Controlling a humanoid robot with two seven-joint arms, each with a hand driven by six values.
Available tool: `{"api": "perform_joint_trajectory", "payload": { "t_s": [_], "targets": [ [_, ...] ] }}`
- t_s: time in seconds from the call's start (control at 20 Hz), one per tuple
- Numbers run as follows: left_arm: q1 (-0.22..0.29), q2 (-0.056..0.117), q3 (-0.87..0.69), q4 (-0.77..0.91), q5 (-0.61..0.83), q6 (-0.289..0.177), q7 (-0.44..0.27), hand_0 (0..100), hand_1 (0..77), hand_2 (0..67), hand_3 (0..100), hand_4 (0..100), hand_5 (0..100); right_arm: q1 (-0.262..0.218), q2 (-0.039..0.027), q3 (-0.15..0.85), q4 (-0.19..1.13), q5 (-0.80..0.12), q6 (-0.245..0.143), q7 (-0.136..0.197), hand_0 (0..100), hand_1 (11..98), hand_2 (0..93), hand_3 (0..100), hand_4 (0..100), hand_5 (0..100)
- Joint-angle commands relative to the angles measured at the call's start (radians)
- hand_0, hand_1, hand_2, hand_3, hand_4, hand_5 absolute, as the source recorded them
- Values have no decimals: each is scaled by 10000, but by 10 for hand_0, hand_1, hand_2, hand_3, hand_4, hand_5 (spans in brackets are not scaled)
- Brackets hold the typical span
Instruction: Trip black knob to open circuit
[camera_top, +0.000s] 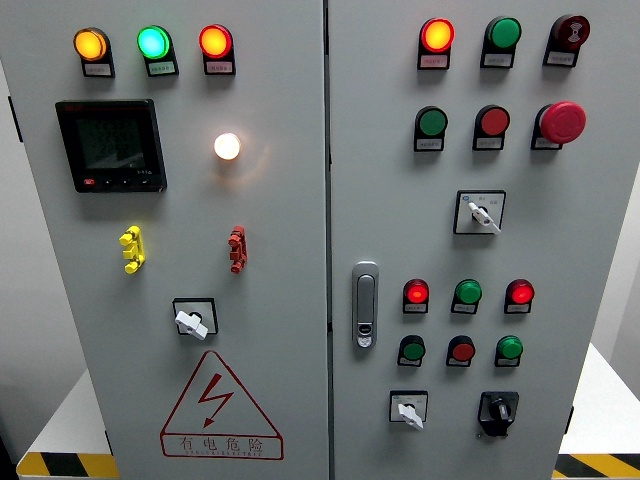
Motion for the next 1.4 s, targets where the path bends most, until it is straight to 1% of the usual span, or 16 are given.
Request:
{"api": "perform_joint_trajectory", "payload": {
  "t_s": [0.0,0.05,0.1,0.25,0.35,0.45,0.5,0.6,0.65,0.7,0.75,0.8,0.95,1.0,1.15,1.35],
  "targets": [
    [0,2,1,0,0,0,0,0,33,129,214,67,16,-34,-1,-390,1655,626,-86,-545,736,417,58,280,236,419],
    [0,-14,1,0,0,0,0,0,33,129,214,67,16,-4,-16,-528,2146,735,-223,-683,740,417,57,284,239,424],
    [0,2,1,0,0,0,0,0,33,129,214,67,16,42,-16,-651,2485,736,-346,-715,745,416,55,287,241,431],
    [0,-14,1,0,0,0,0,0,33,129,214,67,16,241,-1,-851,3223,736,-592,-731,751,419,49,296,268,454],
    [0,2,1,0,0,0,0,0,32,129,214,67,16,333,-1,-943,3652,721,-837,-761,754,420,47,328,320,493],
    [0,2,1,0,0,0,15,0,32,129,214,67,16,563,15,-1295,3976,721,-1113,-853,759,419,43,391,431,572],
    [0,-14,1,0,0,0,0,0,32,129,214,67,16,670,30,-1372,4144,721,-1190,-899,759,419,42,406,448,585],
    [0,2,1,0,0,0,15,0,32,129,214,67,16,839,30,-1434,4451,705,-1222,-1006,765,419,37,501,613,690],
    [0,2,1,0,0,0,0,0,32,129,214,67,16,916,30,-1495,4498,690,-1222,-1037,765,419,35,525,646,711],
    [0,-14,1,0,0,0,0,0,33,129,214,67,16,1008,45,-1678,4529,690,-1358,-1053,767,419,32,558,685,739],
    [0,-14,1,0,0,0,0,0,32,129,214,67,16,1085,91,-1740,4605,690,-1542,-1053,769,419,29,586,714,757],
    [0,2,1,0,0,0,0,0,32,129,214,67,16,1176,92,-1787,4666,690,-1696,-1068,769,420,28,618,742,777],
    [-15,-14,1,0,0,0,0,0,32,129,214,67,16,1468,107,-1848,4667,675,-1774,-1190,768,428,25,751,837,926],
    [0,-14,1,0,0,0,0,0,32,129,214,67,16,1606,107,-1864,4652,675,-1804,-1252,768,431,25,794,863,1000],
    [-15,2,1,0,0,0,0,0,32,129,214,67,16,1852,107,-2001,4652,660,-1973,-1283,774,434,25,851,914,1000],
    [-15,-14,1,0,0,0,15,0,32,129,214,67,16,2158,107,-2032,4637,644,-2096,-1298,777,442,25,877,940,1000]
  ]
}}
